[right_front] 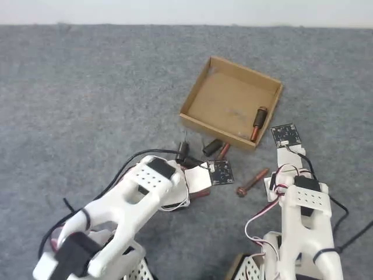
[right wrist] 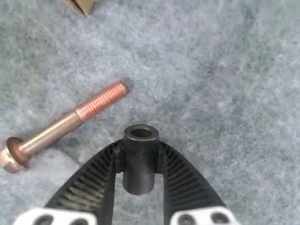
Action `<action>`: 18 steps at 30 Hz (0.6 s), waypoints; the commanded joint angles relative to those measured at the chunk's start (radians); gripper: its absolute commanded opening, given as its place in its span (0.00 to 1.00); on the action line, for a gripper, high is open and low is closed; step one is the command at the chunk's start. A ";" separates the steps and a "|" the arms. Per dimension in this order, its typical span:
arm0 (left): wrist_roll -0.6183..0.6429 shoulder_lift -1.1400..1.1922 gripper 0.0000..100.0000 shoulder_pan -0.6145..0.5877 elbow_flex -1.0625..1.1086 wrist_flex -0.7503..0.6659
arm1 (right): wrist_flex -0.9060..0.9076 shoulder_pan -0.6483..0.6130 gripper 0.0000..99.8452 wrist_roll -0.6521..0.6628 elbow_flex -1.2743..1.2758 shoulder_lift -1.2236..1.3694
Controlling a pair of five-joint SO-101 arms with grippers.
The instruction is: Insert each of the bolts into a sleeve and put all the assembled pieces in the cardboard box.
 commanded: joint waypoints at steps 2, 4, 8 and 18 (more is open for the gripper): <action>-0.011 0.012 0.14 -0.006 -0.061 0.018 | -0.005 -0.015 0.01 0.011 -0.005 -0.035; -0.011 0.015 0.14 -0.006 -0.061 0.035 | -0.005 -0.015 0.01 0.011 -0.005 -0.035; -0.011 0.029 0.03 -0.005 -0.050 0.040 | -0.005 -0.015 0.01 0.012 -0.005 -0.035; -0.178 0.101 0.01 -0.008 -0.182 0.273 | -0.005 -0.015 0.01 0.012 -0.005 -0.035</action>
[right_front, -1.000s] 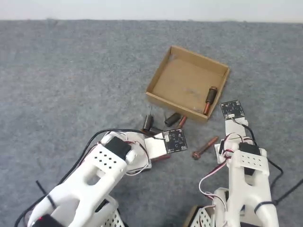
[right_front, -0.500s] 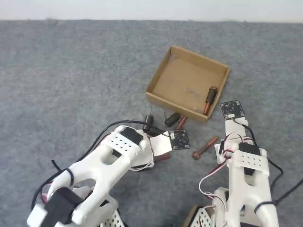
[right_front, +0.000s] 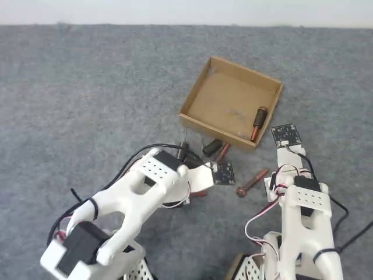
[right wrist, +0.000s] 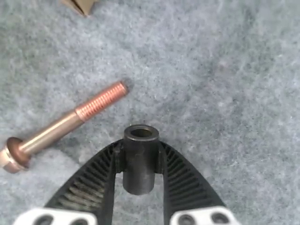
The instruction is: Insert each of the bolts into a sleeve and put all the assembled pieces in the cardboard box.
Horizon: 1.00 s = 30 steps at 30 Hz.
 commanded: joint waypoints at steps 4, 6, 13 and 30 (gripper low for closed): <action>-0.181 -0.060 0.01 -0.003 -0.193 0.311 | -0.007 -0.015 0.01 0.012 -0.005 -0.035; -0.229 -0.078 0.01 0.000 -0.252 0.385 | -0.007 -0.015 0.01 0.012 -0.005 -0.035; -0.279 0.014 0.01 -0.009 -0.409 0.445 | -0.007 -0.015 0.01 0.012 -0.005 -0.035; 0.161 0.293 0.07 -0.126 -0.697 0.423 | -0.012 -0.015 0.01 0.012 -0.005 -0.035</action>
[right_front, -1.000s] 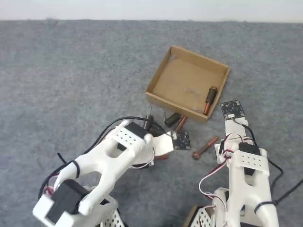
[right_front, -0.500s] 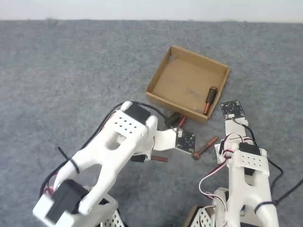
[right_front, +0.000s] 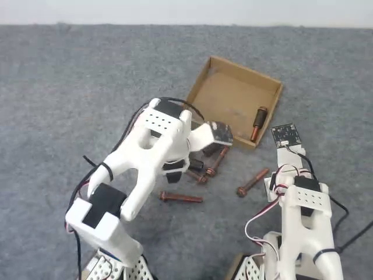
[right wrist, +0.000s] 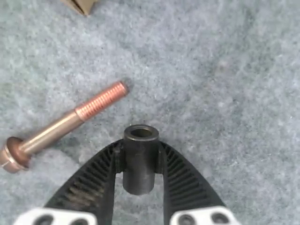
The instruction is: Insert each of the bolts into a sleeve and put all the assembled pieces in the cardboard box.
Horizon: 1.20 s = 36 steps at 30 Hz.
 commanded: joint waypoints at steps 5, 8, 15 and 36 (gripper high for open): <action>0.671 -0.153 0.01 0.064 -0.013 -0.040 | -0.012 -0.015 0.01 0.011 -0.005 -0.035; 0.824 -0.213 0.01 0.060 0.074 -0.149 | -0.012 -0.015 0.01 0.011 -0.005 -0.035; 0.829 -0.353 0.01 -0.029 0.282 -0.334 | -0.012 -0.015 0.01 0.011 -0.005 -0.035; 1.381 -0.615 0.01 0.143 0.746 -0.542 | -0.013 -0.016 0.01 0.009 -0.003 -0.035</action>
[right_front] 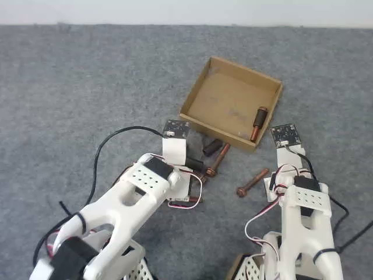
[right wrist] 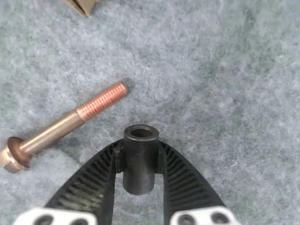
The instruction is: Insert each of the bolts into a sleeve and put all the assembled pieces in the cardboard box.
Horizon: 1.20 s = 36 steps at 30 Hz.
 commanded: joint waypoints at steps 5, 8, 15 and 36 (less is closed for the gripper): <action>0.026 -0.094 0.01 0.005 0.008 0.147 | -0.013 -0.015 0.01 0.009 -0.003 -0.035; 0.018 -0.055 0.01 0.005 0.044 0.115 | -0.013 -0.015 0.01 0.009 -0.003 -0.035; -0.034 0.120 0.01 0.003 0.047 -0.008 | -0.013 -0.015 0.01 0.009 -0.003 -0.035; 0.137 0.074 0.01 -0.275 -0.022 -0.282 | -0.005 -0.015 0.01 0.011 -0.003 -0.035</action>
